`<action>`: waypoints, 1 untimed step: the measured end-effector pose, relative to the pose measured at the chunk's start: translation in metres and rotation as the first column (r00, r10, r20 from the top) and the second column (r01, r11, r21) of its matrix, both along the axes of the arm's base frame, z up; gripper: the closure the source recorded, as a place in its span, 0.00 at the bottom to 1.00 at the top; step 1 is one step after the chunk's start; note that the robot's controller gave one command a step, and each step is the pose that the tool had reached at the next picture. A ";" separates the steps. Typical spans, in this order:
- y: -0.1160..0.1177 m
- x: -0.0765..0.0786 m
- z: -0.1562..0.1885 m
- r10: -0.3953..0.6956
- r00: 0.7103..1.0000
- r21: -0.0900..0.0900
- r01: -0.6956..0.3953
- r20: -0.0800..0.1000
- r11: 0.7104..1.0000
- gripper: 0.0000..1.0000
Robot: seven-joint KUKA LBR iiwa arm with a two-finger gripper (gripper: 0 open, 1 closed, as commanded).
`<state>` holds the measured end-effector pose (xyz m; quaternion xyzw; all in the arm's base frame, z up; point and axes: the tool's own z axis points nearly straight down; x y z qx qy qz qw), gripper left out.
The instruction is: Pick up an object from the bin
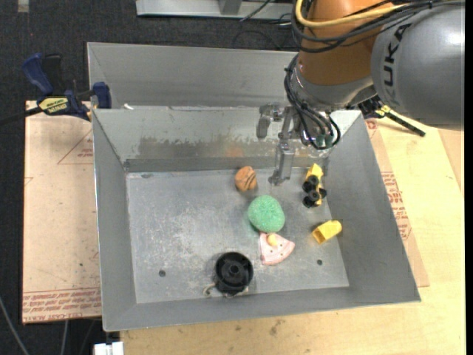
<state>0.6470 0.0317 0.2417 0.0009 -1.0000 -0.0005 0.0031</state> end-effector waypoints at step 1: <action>0.000 0.001 0.005 -0.001 1.000 0.000 0.001 0.008 1.000 0.00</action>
Offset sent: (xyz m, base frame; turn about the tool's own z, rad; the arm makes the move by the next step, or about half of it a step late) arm -0.0379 -0.0574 -0.1206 -0.0592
